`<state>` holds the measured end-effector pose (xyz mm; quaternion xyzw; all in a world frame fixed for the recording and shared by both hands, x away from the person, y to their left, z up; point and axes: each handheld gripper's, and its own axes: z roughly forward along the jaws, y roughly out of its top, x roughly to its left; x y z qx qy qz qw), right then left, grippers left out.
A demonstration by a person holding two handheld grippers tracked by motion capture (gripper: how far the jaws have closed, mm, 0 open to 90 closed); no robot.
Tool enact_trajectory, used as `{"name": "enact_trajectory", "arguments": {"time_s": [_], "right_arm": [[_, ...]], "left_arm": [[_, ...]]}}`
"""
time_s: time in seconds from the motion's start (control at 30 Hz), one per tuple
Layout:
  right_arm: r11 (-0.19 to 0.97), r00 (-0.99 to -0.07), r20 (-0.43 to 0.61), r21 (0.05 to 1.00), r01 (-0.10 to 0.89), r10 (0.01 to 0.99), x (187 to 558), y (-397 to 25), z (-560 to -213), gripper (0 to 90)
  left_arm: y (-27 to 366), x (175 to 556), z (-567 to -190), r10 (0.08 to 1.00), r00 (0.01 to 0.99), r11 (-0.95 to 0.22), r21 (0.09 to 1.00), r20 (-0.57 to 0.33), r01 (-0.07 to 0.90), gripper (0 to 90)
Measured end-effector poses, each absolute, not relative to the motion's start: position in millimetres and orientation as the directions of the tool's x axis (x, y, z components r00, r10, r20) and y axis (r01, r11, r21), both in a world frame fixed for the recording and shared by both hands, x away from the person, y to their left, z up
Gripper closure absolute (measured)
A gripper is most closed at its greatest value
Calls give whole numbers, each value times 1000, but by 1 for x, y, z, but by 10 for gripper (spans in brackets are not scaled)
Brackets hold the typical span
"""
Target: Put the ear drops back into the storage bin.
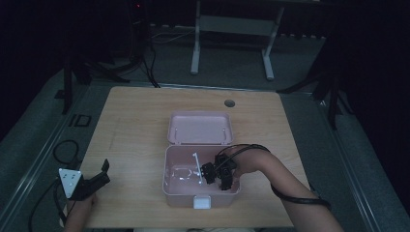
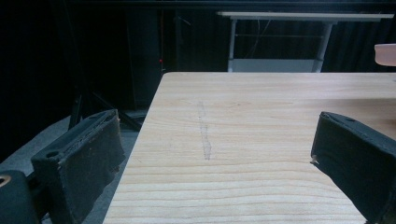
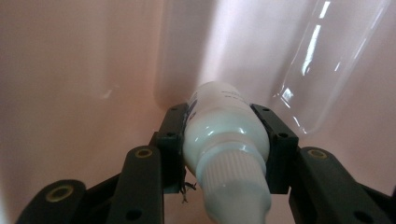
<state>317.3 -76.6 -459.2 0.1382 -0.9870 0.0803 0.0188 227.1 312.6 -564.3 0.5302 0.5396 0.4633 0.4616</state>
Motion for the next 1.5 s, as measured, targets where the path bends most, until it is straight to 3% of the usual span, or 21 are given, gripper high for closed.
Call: {"name": "enact_trajectory", "arguments": {"time_s": [0.93,1.5], "right_arm": [[945,-963,80,-186,-268,-257,318,-77,-487,577],[972,-976,4,-84,-219,-219,320,-90,-436,536]], "left_arm": [[313,227,-564,1000,-10,7,989,-6,148,24],[313,227,-564,1000,-10,7,989,-6,149,24]]}}
